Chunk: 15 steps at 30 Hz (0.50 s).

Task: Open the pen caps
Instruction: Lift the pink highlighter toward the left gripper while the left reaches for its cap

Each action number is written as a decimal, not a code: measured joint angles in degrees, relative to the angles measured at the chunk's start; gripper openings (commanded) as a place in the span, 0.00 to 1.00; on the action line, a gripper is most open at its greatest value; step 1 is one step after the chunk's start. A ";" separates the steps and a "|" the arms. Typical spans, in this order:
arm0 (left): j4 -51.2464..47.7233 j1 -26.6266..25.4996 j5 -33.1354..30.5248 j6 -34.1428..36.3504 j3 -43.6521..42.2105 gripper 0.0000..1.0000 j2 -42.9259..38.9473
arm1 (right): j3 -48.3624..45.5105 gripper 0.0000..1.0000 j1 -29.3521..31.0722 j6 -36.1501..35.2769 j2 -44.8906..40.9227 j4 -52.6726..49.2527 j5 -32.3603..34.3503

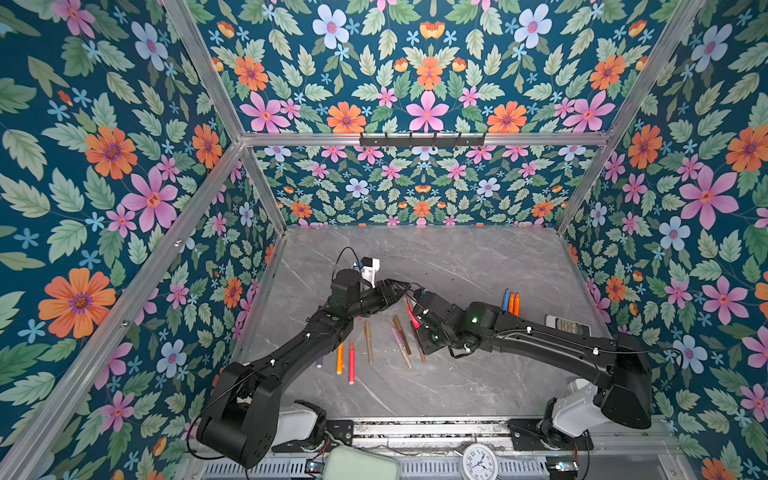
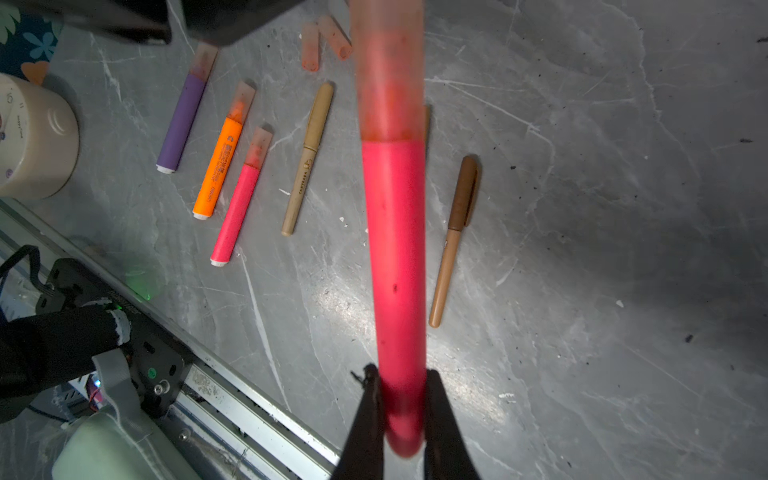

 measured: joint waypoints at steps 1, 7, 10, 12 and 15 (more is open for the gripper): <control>0.39 -0.35 0.11 -0.39 -0.02 0.54 0.11 | -0.04 0.00 -0.37 -0.17 -0.09 0.04 0.00; 2.03 -1.84 0.81 -1.42 -0.04 0.51 1.01 | -0.37 0.00 -1.99 -0.22 -0.11 0.28 -0.22; 2.62 -2.47 1.14 -2.49 0.17 0.49 1.62 | -0.37 0.00 -2.16 -0.22 -0.11 0.31 -0.42; 2.82 -2.91 1.16 -2.49 0.20 0.48 1.86 | -0.39 0.00 -2.45 -0.26 -0.11 0.31 -0.94; 2.97 -3.39 1.27 -2.75 0.20 0.45 1.97 | -0.48 0.00 -2.80 -0.28 -0.17 0.31 -1.03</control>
